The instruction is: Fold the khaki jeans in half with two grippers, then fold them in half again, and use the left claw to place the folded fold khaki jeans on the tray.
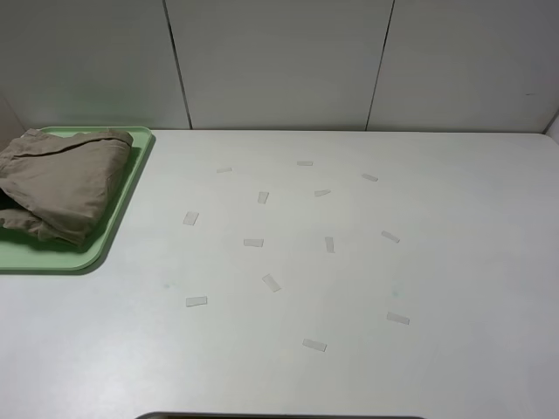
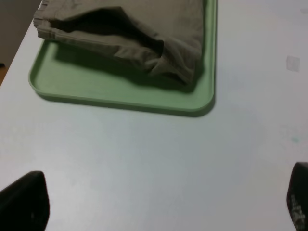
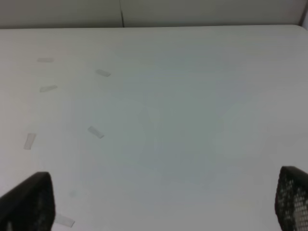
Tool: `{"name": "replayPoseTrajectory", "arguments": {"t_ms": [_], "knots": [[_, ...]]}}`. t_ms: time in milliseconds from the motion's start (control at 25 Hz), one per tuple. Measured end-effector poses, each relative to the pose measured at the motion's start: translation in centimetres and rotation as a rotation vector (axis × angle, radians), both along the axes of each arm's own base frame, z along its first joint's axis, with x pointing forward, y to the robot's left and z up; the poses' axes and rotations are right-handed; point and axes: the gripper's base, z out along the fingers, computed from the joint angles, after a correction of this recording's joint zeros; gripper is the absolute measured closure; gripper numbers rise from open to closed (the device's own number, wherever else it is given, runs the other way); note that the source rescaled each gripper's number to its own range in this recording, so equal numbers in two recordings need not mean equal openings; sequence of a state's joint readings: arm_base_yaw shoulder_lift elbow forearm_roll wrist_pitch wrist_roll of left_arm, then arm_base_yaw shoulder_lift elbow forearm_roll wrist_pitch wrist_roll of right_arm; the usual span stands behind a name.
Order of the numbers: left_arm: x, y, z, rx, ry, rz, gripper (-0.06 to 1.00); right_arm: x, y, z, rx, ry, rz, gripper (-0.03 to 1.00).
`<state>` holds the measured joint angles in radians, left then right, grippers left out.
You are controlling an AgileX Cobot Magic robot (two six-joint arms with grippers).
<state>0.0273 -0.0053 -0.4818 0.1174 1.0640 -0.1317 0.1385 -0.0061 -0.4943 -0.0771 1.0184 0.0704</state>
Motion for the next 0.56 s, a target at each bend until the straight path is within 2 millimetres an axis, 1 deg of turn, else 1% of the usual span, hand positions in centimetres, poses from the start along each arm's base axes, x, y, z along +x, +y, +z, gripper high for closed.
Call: {"name": "replayPoseTrajectory", "arguments": {"t_ms": [560], "knots": [[0.0, -0.01, 0.0, -0.001, 0.0, 0.0, -0.06, 0.0, 0.0, 0.0, 0.0, 0.0, 0.0, -0.03]]}}
